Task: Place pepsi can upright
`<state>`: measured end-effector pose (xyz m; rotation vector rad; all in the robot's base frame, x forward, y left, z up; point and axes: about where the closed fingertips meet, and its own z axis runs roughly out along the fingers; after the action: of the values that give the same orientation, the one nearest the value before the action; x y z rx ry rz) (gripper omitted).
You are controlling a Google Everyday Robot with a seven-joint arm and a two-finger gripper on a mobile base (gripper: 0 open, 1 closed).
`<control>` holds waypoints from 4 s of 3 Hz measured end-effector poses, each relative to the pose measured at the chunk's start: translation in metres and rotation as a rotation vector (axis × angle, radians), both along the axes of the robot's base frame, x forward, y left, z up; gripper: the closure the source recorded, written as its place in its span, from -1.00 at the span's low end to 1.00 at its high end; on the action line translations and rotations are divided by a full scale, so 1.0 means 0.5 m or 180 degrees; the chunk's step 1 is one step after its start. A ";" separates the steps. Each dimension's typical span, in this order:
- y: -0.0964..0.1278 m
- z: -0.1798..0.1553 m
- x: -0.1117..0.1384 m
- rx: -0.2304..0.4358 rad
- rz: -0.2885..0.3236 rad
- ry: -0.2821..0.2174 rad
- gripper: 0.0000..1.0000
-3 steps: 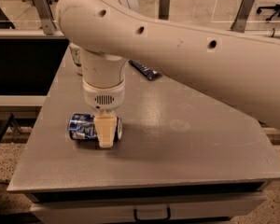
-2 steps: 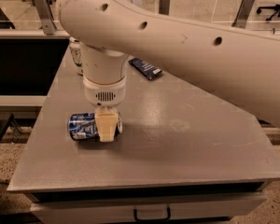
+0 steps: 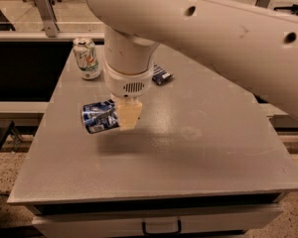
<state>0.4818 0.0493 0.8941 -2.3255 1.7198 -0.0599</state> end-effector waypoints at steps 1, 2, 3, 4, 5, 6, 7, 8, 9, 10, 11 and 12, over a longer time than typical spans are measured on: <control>-0.016 0.035 0.034 0.0083 0.0374 -0.0393 1.00; -0.015 0.069 0.055 0.0066 0.0851 -0.0844 1.00; -0.018 0.089 0.066 0.0008 0.1303 -0.1236 1.00; -0.025 0.098 0.071 -0.0107 0.1718 -0.1617 1.00; -0.021 0.107 0.077 -0.0218 0.2056 -0.1822 1.00; -0.020 0.106 0.076 -0.0232 0.2085 -0.1818 1.00; -0.012 0.119 0.078 -0.0335 0.2186 -0.1878 1.00; -0.005 0.128 0.096 -0.0630 0.2496 -0.1961 1.00; -0.008 0.129 0.128 -0.0885 0.2906 -0.2097 1.00; 0.012 0.113 0.144 -0.1039 0.3503 -0.2337 1.00; 0.039 0.101 0.145 -0.1138 0.3994 -0.2525 1.00; 0.053 0.086 0.147 -0.1296 0.4408 -0.2786 1.00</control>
Offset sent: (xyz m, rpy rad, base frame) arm 0.0372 -0.0014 0.0532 -0.0648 -0.4909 0.7229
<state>0.5555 0.0760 0.9372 -2.5606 -0.4207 -0.9978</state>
